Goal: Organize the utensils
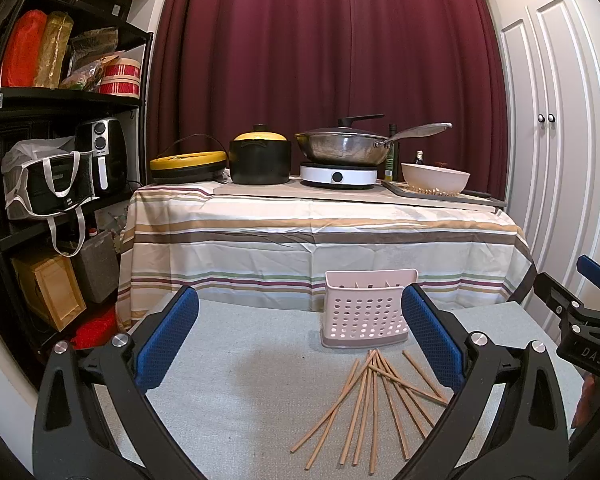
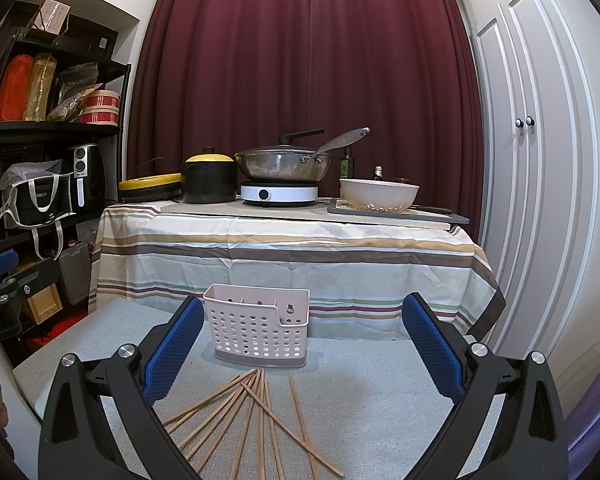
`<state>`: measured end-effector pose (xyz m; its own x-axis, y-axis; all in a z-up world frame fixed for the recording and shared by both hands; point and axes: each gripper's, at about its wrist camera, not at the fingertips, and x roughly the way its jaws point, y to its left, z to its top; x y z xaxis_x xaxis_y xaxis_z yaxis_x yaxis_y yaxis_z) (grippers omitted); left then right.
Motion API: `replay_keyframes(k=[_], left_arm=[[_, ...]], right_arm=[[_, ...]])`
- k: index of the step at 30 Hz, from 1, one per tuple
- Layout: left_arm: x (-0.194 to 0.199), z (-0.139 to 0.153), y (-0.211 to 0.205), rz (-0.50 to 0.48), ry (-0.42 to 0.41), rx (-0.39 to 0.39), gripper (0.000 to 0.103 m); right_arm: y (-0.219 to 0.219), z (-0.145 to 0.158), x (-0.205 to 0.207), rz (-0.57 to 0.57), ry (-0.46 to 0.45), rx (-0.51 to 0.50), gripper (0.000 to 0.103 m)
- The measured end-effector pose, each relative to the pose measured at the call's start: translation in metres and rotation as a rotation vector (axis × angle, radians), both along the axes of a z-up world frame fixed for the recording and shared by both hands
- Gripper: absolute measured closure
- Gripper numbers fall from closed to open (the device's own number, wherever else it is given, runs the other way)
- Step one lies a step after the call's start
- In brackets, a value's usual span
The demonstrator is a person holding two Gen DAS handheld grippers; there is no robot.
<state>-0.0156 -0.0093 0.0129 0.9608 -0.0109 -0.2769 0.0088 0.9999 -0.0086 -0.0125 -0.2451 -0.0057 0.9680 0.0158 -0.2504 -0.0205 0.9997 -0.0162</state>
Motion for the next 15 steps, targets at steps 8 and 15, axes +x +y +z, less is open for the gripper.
replay_keyframes(k=[8,15], left_arm=[[0.001,-0.003,-0.001,-0.001,0.003,-0.001,0.004],[0.025,-0.033,-0.004,-0.025,0.076,0.018,0.004]], right_arm=[[0.003,-0.003,0.005,0.005,0.007,-0.005,0.006],[-0.002,-0.024,0.020,0.010,0.050,0.002,0.006]])
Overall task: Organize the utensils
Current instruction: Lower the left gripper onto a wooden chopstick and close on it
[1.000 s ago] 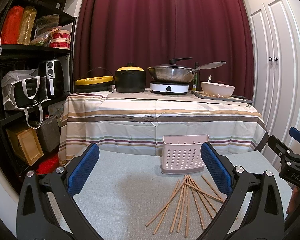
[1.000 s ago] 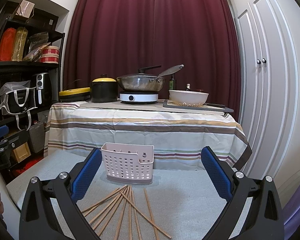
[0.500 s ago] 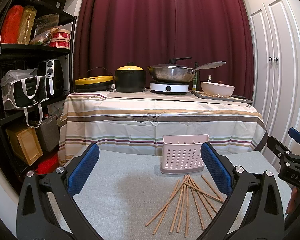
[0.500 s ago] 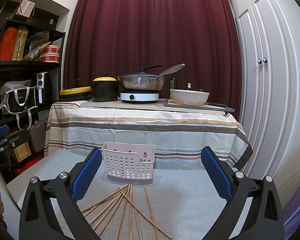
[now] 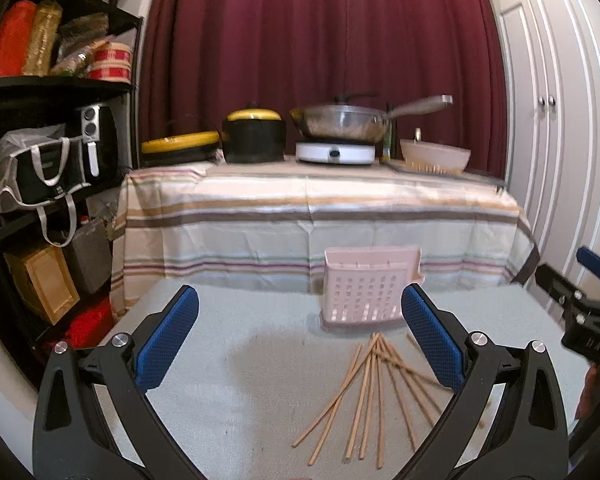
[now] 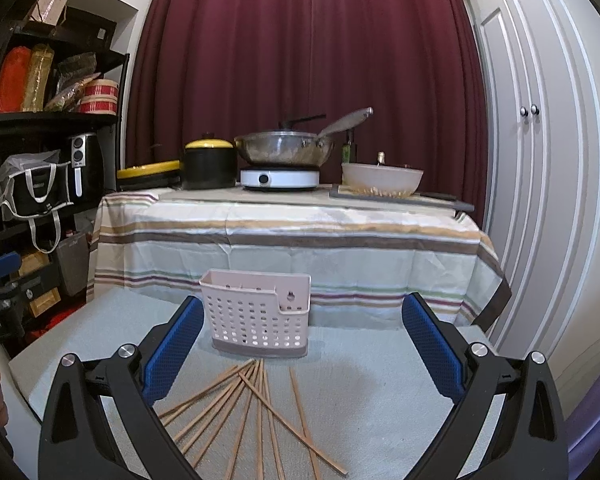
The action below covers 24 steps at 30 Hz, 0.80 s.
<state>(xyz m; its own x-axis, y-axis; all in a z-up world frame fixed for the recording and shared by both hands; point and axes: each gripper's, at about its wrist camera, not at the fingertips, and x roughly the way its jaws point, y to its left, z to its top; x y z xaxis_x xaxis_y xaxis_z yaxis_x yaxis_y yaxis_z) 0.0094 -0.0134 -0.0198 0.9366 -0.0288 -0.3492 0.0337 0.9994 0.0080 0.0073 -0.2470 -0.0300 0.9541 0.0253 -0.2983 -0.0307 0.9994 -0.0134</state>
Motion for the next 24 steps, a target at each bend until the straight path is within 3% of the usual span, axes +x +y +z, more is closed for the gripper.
replay_keyframes(k=[15,19,24], left_arm=[[0.040,-0.131,0.015,-0.047,0.190,0.101,0.005],[0.046,-0.161,0.017,-0.065,0.244,0.128,0.020],[0.052,-0.190,0.020,-0.098,0.311,0.143,0.030]], right_arm=[[-0.014,-0.099,0.037,0.017,0.205,0.014,0.006],[-0.018,-0.121,0.043,0.027,0.256,0.020,0.006],[-0.014,-0.135,0.049,0.037,0.294,0.012,0.006]])
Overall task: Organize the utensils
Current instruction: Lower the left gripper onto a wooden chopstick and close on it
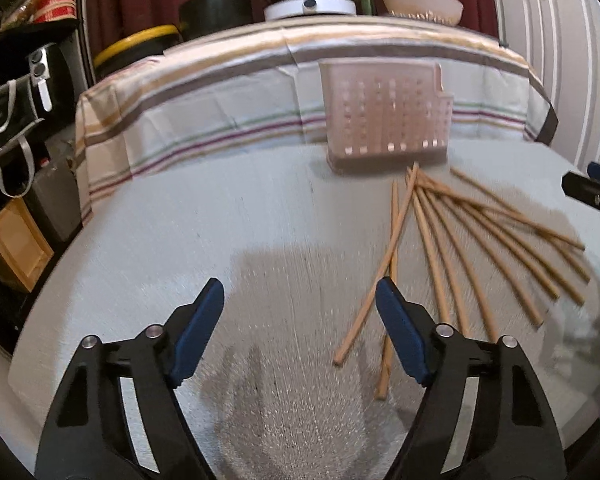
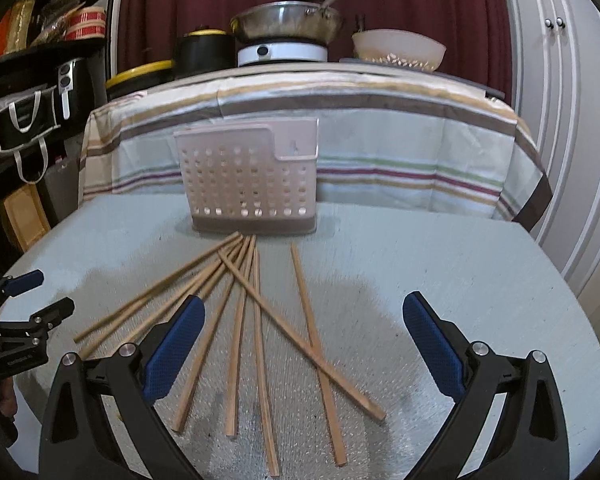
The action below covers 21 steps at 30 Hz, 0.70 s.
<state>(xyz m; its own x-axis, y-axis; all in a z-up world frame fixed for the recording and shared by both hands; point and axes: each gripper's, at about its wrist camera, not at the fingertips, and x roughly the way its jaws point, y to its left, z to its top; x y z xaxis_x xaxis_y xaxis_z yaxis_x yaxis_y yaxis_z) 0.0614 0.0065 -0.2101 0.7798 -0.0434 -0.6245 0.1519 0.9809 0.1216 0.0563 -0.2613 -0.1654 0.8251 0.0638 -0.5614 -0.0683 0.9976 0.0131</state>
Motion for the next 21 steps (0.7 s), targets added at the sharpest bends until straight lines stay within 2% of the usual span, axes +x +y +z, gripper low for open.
replay_keyframes(k=[2,6,8,13,15,21], left_arm=[[0.002,-0.008,0.001,-0.013,0.027,-0.002,0.041],[0.004,-0.020,0.005,-0.035,0.076,-0.018,0.051],[0.004,-0.021,0.007,-0.055,0.079,-0.048,0.051],[0.003,-0.025,-0.003,-0.089,0.072,-0.028,0.053],[0.004,-0.027,-0.006,-0.109,0.083,-0.021,0.059],[0.007,-0.027,-0.008,-0.145,0.107,-0.071,0.074]], right_arm=[[0.000,-0.004,0.002,0.005,0.008,0.002,0.006],[0.003,-0.008,0.006,0.014,0.016,0.010,0.006],[0.004,-0.010,0.007,0.019,0.020,0.011,0.006],[0.007,-0.012,0.009,0.026,0.026,0.013,0.006],[0.007,-0.012,0.009,0.027,0.026,0.015,0.006],[0.005,-0.013,0.010,0.022,0.027,0.023,0.006]])
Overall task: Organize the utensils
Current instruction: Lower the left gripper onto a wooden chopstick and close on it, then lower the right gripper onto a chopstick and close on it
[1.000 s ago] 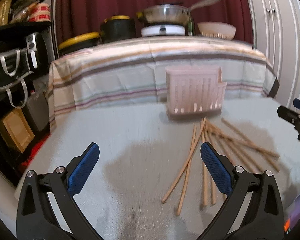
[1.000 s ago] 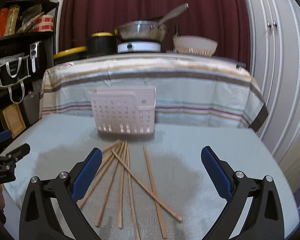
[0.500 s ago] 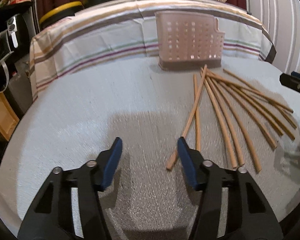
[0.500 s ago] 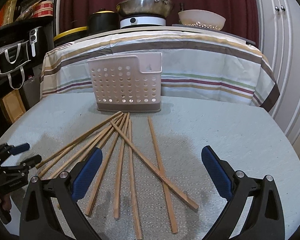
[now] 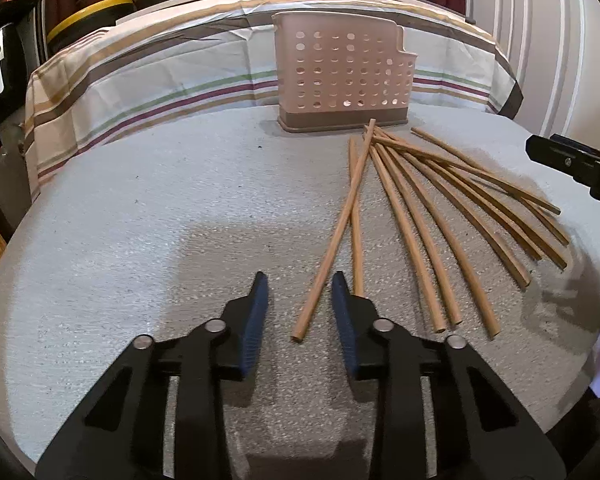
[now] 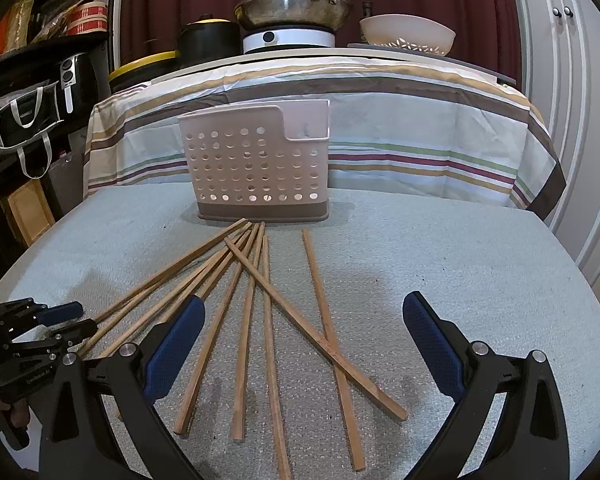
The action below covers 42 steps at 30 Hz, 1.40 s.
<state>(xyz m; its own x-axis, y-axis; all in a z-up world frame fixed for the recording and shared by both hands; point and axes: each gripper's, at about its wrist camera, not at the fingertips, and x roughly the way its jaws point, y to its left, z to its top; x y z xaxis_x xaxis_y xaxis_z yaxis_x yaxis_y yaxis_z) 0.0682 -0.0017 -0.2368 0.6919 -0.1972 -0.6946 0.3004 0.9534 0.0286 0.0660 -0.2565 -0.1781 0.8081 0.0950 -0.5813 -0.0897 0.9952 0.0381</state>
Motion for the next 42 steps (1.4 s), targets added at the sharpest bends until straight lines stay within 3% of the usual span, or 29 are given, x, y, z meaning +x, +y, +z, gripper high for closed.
replay_keyframes(k=[5,10,24,26,28,29,37,42], left_arm=[[-0.002,-0.001,-0.008,-0.023,-0.008,0.008,0.090],[-0.003,-0.001,-0.011,-0.021,-0.015,0.013,0.094],[-0.006,-0.001,-0.007,0.010,-0.019,0.023,0.095],[-0.007,-0.001,-0.006,0.012,-0.019,0.022,0.095],[-0.007,-0.001,-0.006,0.014,-0.020,0.022,0.095],[-0.007,-0.001,-0.006,0.014,-0.020,0.023,0.095],[-0.007,-0.002,-0.004,0.022,-0.021,0.020,0.095],[-0.007,-0.002,-0.004,0.022,-0.021,0.020,0.095]], right_arm=[[-0.004,-0.002,0.000,-0.002,0.003,0.008,0.006],[-0.010,-0.002,-0.001,-0.007,0.002,0.011,0.007],[-0.038,-0.017,-0.006,-0.035,0.050,-0.032,0.008],[-0.042,-0.019,-0.006,-0.034,0.059,-0.031,0.013],[-0.043,-0.022,-0.006,-0.023,0.072,-0.032,0.034],[-0.043,-0.024,-0.006,-0.018,0.087,-0.033,0.037],[-0.055,-0.034,-0.010,-0.011,0.131,-0.040,0.056],[-0.057,-0.036,-0.014,0.009,0.149,-0.033,0.061]])
